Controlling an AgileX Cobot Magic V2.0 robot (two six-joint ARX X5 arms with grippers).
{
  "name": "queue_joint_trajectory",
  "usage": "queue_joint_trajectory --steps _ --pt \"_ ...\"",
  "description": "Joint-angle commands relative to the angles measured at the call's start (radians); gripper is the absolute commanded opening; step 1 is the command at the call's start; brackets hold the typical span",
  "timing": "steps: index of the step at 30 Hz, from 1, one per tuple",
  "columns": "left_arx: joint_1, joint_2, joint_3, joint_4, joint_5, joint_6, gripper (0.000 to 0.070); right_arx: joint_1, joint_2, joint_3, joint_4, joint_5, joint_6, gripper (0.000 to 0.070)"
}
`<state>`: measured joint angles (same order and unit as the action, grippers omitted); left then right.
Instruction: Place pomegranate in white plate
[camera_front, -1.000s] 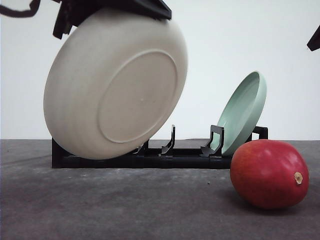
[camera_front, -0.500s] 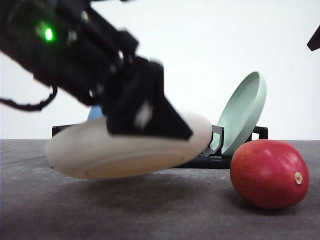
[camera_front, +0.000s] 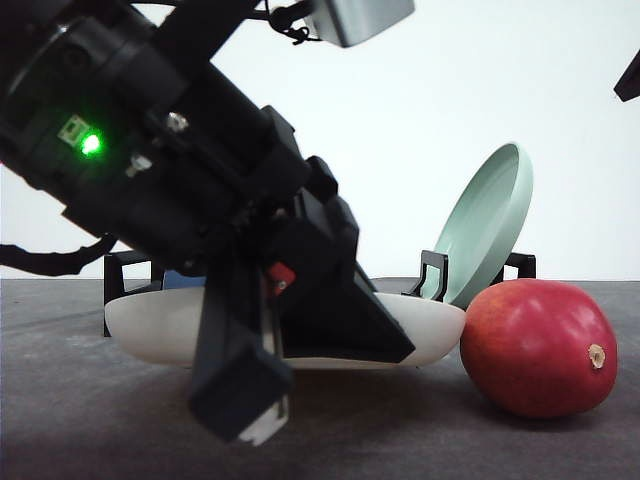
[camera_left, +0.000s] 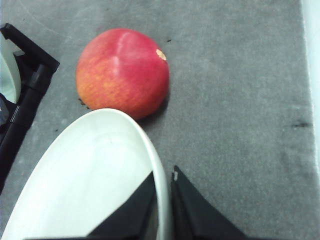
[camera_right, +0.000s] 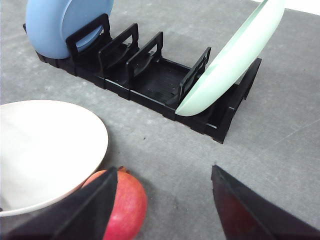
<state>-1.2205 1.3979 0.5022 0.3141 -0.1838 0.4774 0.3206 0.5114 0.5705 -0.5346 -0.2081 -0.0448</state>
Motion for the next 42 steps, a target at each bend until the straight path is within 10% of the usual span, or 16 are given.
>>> queue_joint_trajectory --steps 1,14,19,29,42 --pt "-0.013 0.017 0.009 -0.006 -0.004 0.008 0.0029 0.005 0.003 0.019 0.009 0.0 0.011 0.0382" --pt "-0.014 0.016 0.009 -0.075 -0.009 -0.047 0.0284 0.005 0.003 0.019 0.009 0.0 0.011 0.0382" --pt "-0.014 -0.008 0.033 -0.145 -0.011 -0.291 0.0392 0.005 0.003 0.019 0.009 0.0 0.011 0.0382" --pt "0.113 -0.199 0.19 -0.692 0.191 -0.574 0.0401 0.005 0.003 0.019 0.009 0.0 0.011 0.0382" --pt "0.515 -0.535 0.193 -0.941 0.238 -0.612 0.04 0.005 0.003 0.019 0.009 -0.002 0.011 0.0382"
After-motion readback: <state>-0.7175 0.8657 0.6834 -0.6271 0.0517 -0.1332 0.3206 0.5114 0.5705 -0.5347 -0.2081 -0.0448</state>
